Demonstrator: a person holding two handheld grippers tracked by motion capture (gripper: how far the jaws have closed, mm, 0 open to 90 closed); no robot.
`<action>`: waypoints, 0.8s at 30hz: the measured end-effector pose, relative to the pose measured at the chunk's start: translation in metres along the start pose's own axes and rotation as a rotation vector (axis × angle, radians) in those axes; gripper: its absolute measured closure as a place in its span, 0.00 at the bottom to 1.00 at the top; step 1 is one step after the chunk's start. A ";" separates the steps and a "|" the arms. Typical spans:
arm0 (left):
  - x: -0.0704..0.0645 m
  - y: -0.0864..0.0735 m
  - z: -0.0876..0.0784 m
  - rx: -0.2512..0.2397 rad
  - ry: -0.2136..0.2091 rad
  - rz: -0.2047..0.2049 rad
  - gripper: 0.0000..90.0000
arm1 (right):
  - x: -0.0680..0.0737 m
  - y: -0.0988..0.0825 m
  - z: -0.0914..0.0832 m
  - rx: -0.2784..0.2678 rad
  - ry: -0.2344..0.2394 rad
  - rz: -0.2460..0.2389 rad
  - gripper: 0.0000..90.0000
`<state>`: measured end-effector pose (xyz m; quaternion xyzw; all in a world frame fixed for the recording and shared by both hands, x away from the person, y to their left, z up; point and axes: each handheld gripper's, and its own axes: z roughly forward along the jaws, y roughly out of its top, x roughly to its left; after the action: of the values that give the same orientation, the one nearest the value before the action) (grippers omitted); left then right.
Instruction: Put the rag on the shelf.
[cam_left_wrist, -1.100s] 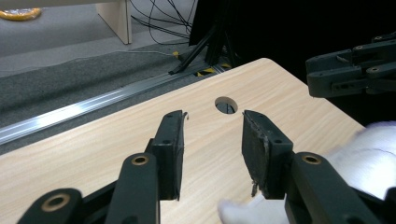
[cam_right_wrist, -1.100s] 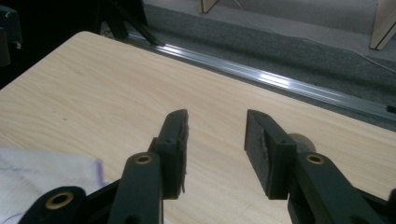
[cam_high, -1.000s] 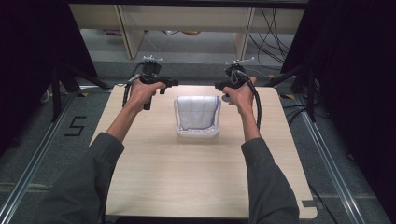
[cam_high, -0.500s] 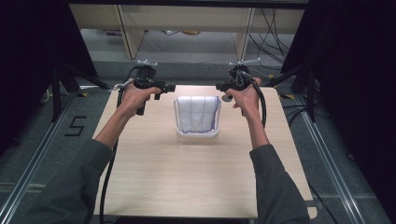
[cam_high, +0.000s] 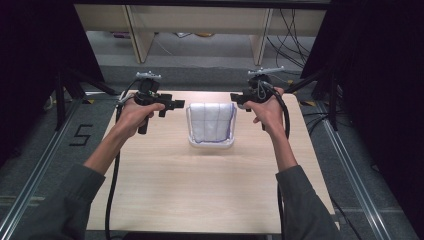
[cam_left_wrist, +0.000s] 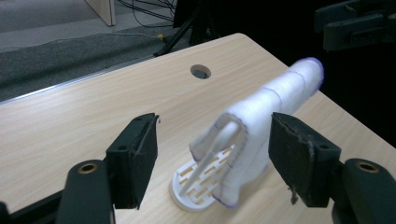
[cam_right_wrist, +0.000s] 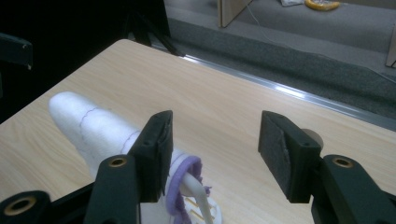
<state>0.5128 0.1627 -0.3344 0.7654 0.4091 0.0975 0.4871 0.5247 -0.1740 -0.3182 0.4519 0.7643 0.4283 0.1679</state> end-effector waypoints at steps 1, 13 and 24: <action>-0.001 -0.002 -0.001 0.000 -0.005 -0.002 0.35 | 0.001 -0.001 -0.001 -0.002 0.008 -0.001 0.51; -0.016 -0.021 -0.016 -0.011 -0.044 0.007 0.34 | 0.011 -0.014 -0.014 -0.009 0.038 -0.028 0.49; -0.014 -0.030 -0.020 -0.015 -0.028 0.014 0.32 | 0.027 -0.018 -0.024 -0.030 0.049 -0.061 0.47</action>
<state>0.4771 0.1717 -0.3458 0.7658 0.3962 0.0934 0.4978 0.4857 -0.1677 -0.3155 0.4153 0.7752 0.4450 0.1690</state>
